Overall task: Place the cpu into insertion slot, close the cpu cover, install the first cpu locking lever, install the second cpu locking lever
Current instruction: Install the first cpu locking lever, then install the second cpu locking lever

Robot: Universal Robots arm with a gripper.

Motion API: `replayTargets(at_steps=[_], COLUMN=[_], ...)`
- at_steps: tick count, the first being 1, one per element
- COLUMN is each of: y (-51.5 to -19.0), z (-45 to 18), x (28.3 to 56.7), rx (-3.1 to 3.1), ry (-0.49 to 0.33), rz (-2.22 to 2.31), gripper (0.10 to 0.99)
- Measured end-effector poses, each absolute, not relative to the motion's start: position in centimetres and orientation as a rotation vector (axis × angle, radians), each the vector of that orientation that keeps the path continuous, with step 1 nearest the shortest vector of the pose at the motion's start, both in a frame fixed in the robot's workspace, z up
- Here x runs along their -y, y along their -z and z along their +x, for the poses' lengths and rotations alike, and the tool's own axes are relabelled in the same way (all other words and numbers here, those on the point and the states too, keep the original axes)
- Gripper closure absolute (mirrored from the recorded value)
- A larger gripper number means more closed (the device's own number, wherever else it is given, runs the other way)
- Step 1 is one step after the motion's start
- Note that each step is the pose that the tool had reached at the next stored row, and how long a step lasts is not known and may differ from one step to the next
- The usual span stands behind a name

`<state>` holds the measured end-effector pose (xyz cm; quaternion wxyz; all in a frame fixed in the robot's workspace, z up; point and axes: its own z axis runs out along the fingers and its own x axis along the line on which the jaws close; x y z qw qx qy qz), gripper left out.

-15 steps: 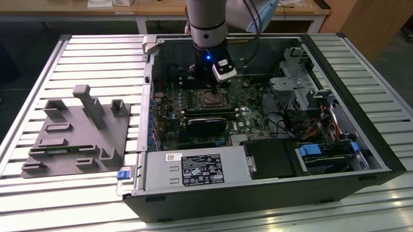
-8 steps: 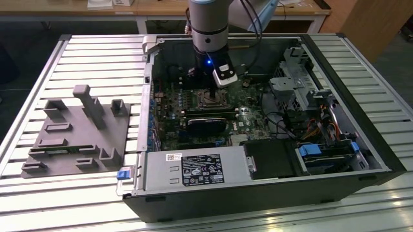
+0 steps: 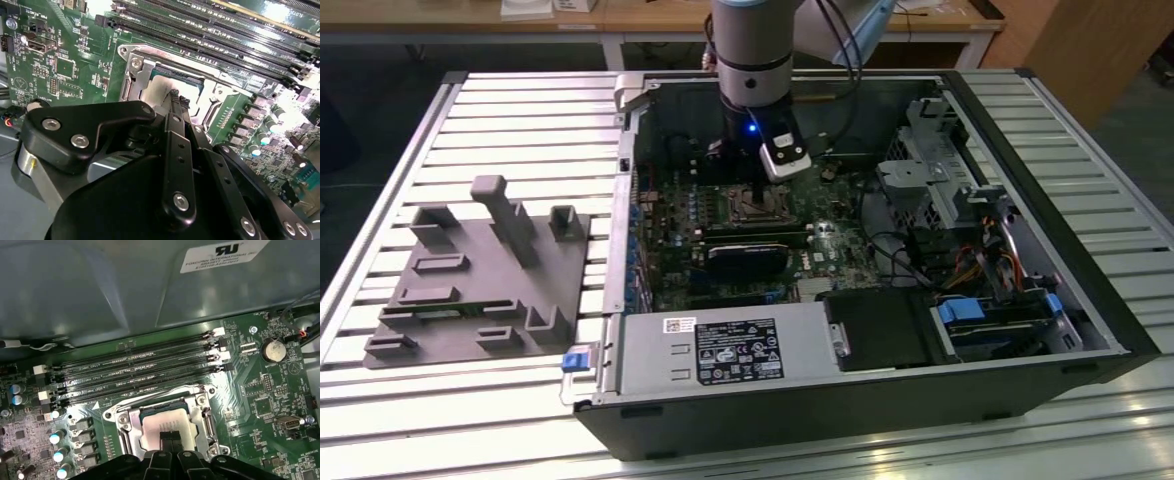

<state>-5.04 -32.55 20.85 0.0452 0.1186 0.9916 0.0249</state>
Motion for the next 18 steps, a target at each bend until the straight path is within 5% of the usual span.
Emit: replayTargets(at_steps=[18], y=[-23.6], z=[-5.0], x=[32.5], rx=[-3.029], ry=[-0.077], rz=[0.362], gripper=[0.98])
